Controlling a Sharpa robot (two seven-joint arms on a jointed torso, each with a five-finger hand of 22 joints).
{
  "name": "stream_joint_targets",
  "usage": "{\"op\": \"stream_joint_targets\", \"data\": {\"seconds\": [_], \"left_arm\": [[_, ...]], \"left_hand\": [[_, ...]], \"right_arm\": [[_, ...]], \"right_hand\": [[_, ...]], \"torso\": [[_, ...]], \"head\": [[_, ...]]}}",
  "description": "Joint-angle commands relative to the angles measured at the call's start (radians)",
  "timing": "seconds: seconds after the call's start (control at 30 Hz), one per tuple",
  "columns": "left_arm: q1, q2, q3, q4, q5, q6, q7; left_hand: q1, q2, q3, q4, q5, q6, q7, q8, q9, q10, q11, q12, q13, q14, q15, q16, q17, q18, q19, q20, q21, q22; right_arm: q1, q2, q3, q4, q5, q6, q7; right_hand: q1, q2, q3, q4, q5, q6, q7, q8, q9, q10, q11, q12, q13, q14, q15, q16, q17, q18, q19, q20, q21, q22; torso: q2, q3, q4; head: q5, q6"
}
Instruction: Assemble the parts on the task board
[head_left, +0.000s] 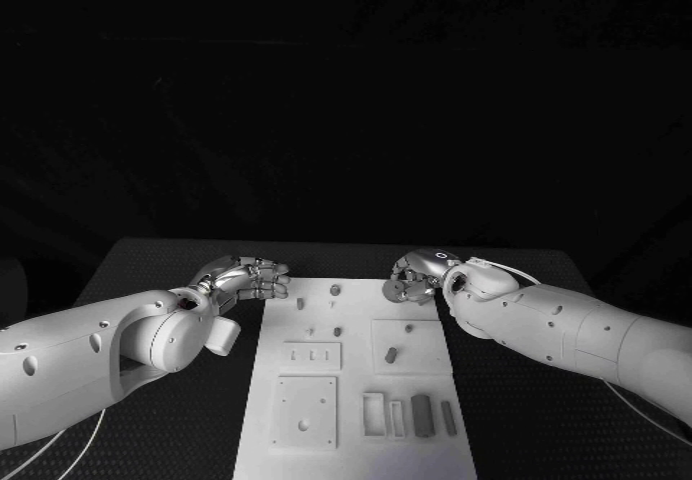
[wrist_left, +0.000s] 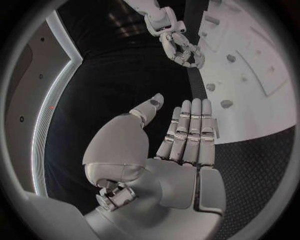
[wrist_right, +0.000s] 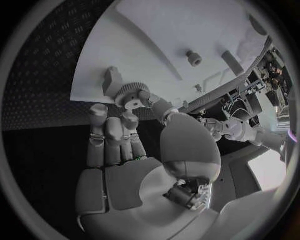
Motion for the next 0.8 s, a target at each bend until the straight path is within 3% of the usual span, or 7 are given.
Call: {"op": "stream_joint_targets", "data": {"seconds": [0.03, 0.23, 0.5, 0.8], "left_arm": [[0.001, -0.001, 0.001, 0.004, -0.003, 0.014, 0.005], [0.001, -0.002, 0.001, 0.004, -0.003, 0.012, 0.005], [0.001, -0.005, 0.001, 0.008, -0.003, 0.010, 0.006], [0.001, -0.006, 0.001, 0.008, -0.003, 0.008, 0.006]], "left_hand": [[-0.011, 0.000, 0.000, -0.007, 0.001, 0.002, 0.003, -0.003, -0.001, 0.008, -0.001, -0.005, -0.002, 0.002, 0.008, -0.006, 0.001, -0.005, 0.004, 0.002, -0.006, 0.002], [-0.011, 0.000, 0.000, -0.007, 0.001, 0.002, 0.003, -0.003, -0.001, 0.008, -0.001, -0.005, -0.002, 0.002, 0.008, -0.007, 0.001, -0.005, 0.004, 0.002, -0.006, 0.002], [-0.011, 0.000, 0.000, -0.008, 0.001, 0.002, 0.003, -0.003, -0.001, 0.008, -0.001, -0.006, -0.002, 0.002, 0.008, -0.007, 0.002, -0.005, 0.004, 0.002, -0.007, 0.002], [-0.012, -0.001, 0.000, -0.009, 0.001, 0.002, 0.003, -0.003, -0.001, 0.008, -0.001, -0.006, -0.002, 0.002, 0.008, -0.008, 0.002, -0.005, 0.004, 0.002, -0.007, 0.002]], "right_arm": [[-0.007, -0.002, -0.008, 0.016, -0.051, 0.029, -0.028], [0.010, -0.010, -0.007, 0.052, -0.078, 0.012, -0.045], [0.030, -0.028, -0.001, 0.143, -0.127, -0.025, -0.082], [0.034, -0.027, 0.001, 0.222, -0.192, -0.064, -0.123]], "right_hand": [[-0.006, 0.000, 0.005, 0.002, 0.005, 0.071, 0.038, 0.037, 0.040, 0.010, -0.002, 0.002, -0.002, 0.012, -0.001, 0.004, 0.002, 0.057, 0.005, -0.006, 0.005, 0.018], [-0.005, -0.003, 0.008, 0.000, 0.005, 0.074, 0.036, 0.038, 0.043, 0.017, -0.004, 0.001, -0.004, 0.020, -0.002, 0.005, 0.005, 0.057, 0.009, -0.009, 0.006, 0.017], [-0.007, -0.011, 0.009, 0.000, 0.004, 0.077, 0.035, 0.039, 0.045, 0.023, -0.006, -0.001, -0.007, 0.027, -0.004, 0.004, 0.006, 0.057, 0.013, -0.011, 0.007, 0.017], [-0.010, -0.023, 0.013, 0.007, 0.004, 0.083, 0.032, 0.039, 0.048, 0.034, -0.008, -0.005, -0.012, 0.037, -0.006, 0.003, 0.007, 0.057, 0.021, -0.015, 0.007, 0.015]], "torso": [[0.000, -0.0006, 0.0009], [0.000, -0.0005, 0.0010], [0.000, 0.0004, -0.0009], [0.000, 0.0003, 0.0009]], "head": [[-0.001, 0.003], [-0.003, 0.005], [0.000, 0.009], [0.000, 0.014]]}}
